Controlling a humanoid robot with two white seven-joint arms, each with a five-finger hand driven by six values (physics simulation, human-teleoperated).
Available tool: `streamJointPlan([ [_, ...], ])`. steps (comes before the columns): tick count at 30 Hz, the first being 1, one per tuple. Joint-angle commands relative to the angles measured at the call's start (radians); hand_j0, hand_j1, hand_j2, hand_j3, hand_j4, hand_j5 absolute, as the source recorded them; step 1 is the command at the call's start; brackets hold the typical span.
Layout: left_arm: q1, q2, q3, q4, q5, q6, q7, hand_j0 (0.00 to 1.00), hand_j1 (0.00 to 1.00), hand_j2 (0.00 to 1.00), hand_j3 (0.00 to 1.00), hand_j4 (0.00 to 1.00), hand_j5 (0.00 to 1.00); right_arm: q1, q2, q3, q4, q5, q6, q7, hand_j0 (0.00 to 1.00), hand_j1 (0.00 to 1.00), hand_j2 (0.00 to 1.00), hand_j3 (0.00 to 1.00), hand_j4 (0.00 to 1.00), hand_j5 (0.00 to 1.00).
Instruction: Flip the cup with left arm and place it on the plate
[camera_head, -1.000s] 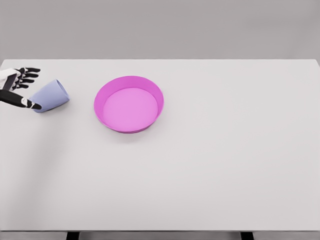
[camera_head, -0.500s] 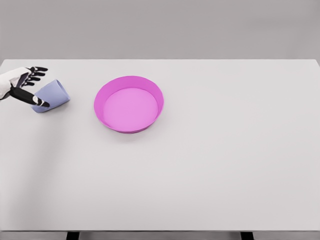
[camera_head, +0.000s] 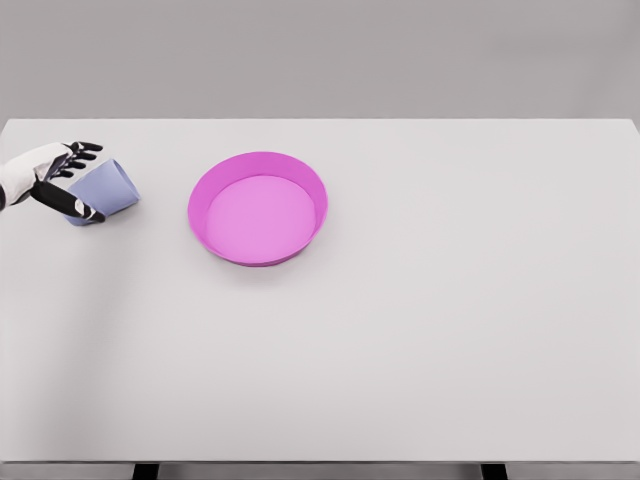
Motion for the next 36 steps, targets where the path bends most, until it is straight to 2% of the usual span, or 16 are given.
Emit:
streamJointPlan([
  [1,0.000,0.001,-0.003,0.003,-0.010,-0.002,0.000,1.00,1.00,1.00,1.00,1.00,1.00,0.000,0.000,0.000,0.000,0.000,-0.001,0.000,1.00,1.00,1.00,1.00,1.00,1.00],
  [5,-0.011,0.001,-0.011,0.024,-0.011,-0.004,0.000,1.00,1.00,1.00,1.00,1.00,1.00,0.000,0.000,0.000,0.000,0.000,0.001,0.000,1.00,1.00,1.00,1.00,1.00,1.00],
  [8,-0.043,-0.018,-0.052,0.072,-0.023,-0.004,0.000,1.00,1.00,1.00,1.00,1.00,1.00,0.000,0.000,0.000,0.000,0.000,-0.001,0.000,1.00,1.00,1.00,1.00,1.00,1.00],
  [32,-0.094,-0.075,-0.069,0.170,-0.056,-0.004,0.000,1.00,1.00,1.00,1.00,1.00,1.00,0.000,0.000,0.000,0.000,0.000,0.001,0.000,1.00,1.00,1.00,1.00,1.00,1.00],
  [36,-0.097,-0.079,-0.077,0.170,-0.068,-0.005,0.000,0.93,0.93,0.93,0.93,0.93,0.93,0.000,0.000,0.000,0.000,0.000,-0.001,0.000,1.00,1.00,1.00,1.00,1.00,1.00],
])
